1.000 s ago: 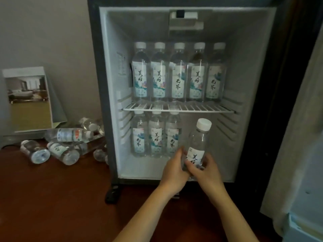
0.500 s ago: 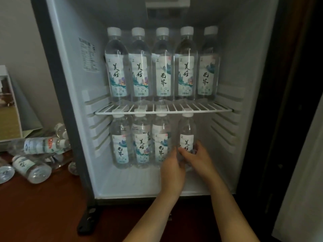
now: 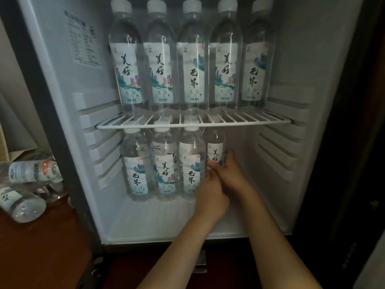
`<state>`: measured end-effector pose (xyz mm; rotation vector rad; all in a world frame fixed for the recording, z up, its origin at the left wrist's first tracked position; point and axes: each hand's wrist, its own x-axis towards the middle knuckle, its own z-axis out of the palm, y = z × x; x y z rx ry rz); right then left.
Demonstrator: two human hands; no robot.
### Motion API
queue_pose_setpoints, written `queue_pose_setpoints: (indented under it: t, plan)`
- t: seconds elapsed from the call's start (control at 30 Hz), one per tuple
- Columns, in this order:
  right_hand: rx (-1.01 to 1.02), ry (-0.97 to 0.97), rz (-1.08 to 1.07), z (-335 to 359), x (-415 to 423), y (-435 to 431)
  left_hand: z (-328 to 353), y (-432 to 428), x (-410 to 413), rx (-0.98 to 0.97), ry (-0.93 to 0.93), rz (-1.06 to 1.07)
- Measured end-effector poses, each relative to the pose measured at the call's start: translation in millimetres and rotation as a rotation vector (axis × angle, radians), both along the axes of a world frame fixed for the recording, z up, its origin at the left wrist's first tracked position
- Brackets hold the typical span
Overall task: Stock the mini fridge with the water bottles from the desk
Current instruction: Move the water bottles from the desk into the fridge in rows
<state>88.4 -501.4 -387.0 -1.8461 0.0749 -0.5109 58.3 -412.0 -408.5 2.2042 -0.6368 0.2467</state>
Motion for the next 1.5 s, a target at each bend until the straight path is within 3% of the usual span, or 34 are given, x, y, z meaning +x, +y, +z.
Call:
queue_pose_setpoints:
  t: [0.53, 0.8, 1.0, 1.23, 1.5]
  plan:
    - [-0.048, 0.052, -0.012, 2.4, 0.5, -0.6, 2.2, -1.1, -3.9, -0.037, 0.047, -0.049]
    - [0.017, 0.081, -0.208, -7.0, -18.1, 7.3, 3.9, 22.1, -25.2, -0.074, 0.089, -0.141]
    - [-0.031, -0.109, -0.313, 4.3, -57.2, 31.4, 10.9, 50.6, -46.4, -0.117, 0.043, -0.067]
    - [-0.076, -0.173, -0.116, 19.9, -97.8, 98.0, 24.0, 125.9, -69.5, -0.288, 0.067, 0.015]
    - [-0.19, -0.147, 0.279, 17.3, -109.6, 222.1, 0.6, 270.5, -85.8, -0.302, 0.035, 0.346]
